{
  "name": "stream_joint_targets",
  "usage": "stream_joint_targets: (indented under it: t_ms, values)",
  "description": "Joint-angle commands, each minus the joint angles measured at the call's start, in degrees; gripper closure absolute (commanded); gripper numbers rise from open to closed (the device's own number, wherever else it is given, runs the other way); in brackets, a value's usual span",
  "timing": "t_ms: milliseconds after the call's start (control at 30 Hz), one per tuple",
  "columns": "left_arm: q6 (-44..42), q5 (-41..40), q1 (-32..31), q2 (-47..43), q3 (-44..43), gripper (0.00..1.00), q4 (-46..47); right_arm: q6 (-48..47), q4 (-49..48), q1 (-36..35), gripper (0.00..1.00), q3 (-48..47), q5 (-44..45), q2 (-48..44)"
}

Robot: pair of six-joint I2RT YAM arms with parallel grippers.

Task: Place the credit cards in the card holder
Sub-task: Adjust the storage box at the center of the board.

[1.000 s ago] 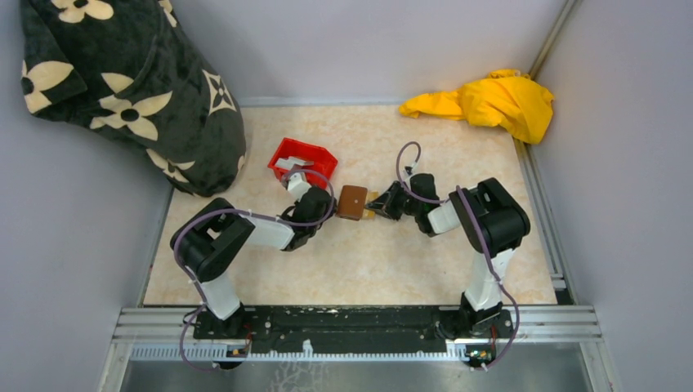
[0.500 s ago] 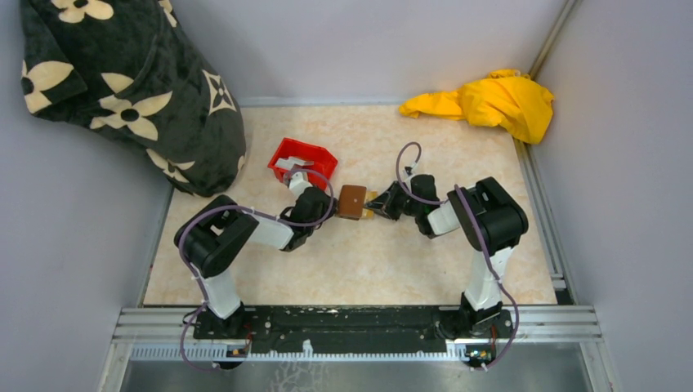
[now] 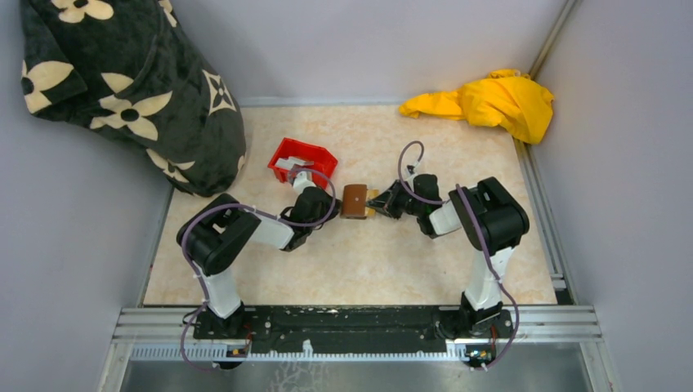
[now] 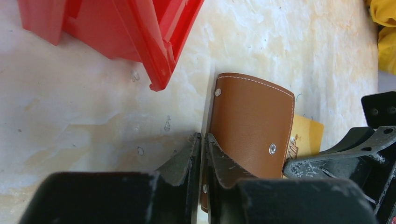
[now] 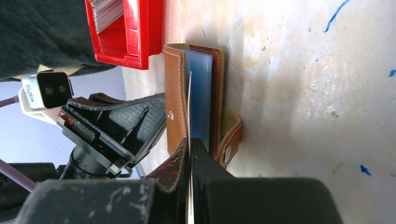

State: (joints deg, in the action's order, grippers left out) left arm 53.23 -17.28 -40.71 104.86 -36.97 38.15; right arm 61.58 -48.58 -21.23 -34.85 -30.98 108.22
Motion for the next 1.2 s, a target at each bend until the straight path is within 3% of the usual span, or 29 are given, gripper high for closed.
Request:
stream_joint_targets:
  t_ms: [0, 467, 1167]
  values:
    - [-2.4, 7.6, -1.3, 4.9, 3.0, 0.84, -14.2, -2.6, -0.9, -0.3, 1.00, -1.1, -1.2, -2.4]
    - [-1.8, 9.9, -1.8, 6.8, 2.5, 0.84, -13.3, -11.5, 11.8, -2.5, 1.00, -3.0, 2.8, -11.3]
    - [-0.7, 11.2, -3.5, 7.9, 2.5, 0.85, -12.4, -15.6, 18.1, -5.7, 1.00, -6.3, 6.5, -13.1]
